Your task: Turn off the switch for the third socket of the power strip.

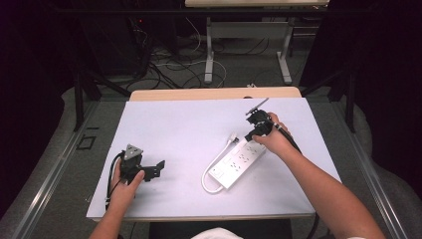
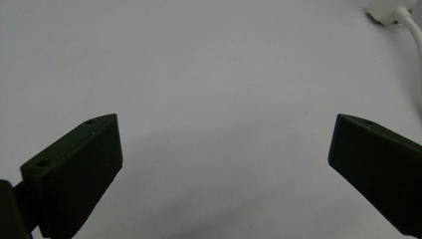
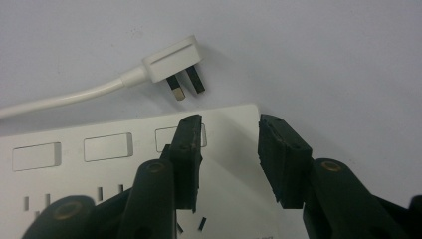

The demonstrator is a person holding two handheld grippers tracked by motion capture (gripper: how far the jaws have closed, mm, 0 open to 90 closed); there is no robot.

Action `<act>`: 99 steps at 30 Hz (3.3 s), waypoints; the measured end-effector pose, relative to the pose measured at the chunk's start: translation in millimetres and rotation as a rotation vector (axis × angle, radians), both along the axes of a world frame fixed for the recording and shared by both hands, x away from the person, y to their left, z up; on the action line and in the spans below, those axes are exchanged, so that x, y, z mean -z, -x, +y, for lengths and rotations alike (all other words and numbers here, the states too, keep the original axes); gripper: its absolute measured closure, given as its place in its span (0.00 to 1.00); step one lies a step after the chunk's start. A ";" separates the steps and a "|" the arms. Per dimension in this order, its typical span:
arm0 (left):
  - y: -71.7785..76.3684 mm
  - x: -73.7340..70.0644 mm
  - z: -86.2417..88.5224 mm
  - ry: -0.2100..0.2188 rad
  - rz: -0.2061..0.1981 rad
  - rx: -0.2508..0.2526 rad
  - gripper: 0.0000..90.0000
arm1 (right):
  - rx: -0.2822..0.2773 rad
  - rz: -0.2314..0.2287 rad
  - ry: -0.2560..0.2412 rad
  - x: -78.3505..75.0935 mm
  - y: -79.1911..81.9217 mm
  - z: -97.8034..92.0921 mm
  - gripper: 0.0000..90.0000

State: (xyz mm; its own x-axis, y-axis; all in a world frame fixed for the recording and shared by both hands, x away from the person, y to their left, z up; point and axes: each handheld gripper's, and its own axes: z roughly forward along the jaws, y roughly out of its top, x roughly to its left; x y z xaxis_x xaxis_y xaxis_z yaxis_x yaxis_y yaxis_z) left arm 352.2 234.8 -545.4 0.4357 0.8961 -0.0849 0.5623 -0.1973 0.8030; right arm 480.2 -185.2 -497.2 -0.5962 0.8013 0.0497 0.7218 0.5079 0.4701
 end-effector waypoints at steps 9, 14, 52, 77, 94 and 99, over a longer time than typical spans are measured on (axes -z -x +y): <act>-0.2 0.2 -0.1 -0.002 0.003 0.000 0.01 | -0.009 -0.006 0.008 3.0 -3.4 2.8 0.80; -0.3 0.2 0.0 -0.002 0.004 0.000 0.01 | -0.018 0.009 0.003 4.3 -4.8 5.7 0.80; -0.5 -0.1 0.7 -0.005 0.001 0.000 0.01 | -0.048 0.050 -0.024 11.7 -6.7 15.1 0.96; -0.2 0.1 1.0 -0.002 -0.005 -0.004 0.01 | -0.059 0.041 -0.003 13.7 -6.0 15.1 1.00; -0.2 -0.3 1.6 -0.005 0.001 -0.002 0.01 | -0.043 0.041 -0.014 13.7 -6.3 13.8 0.93; -0.4 0.3 1.0 -0.001 -0.005 -0.004 0.01 | -0.046 0.023 -0.010 14.2 -7.1 12.8 0.88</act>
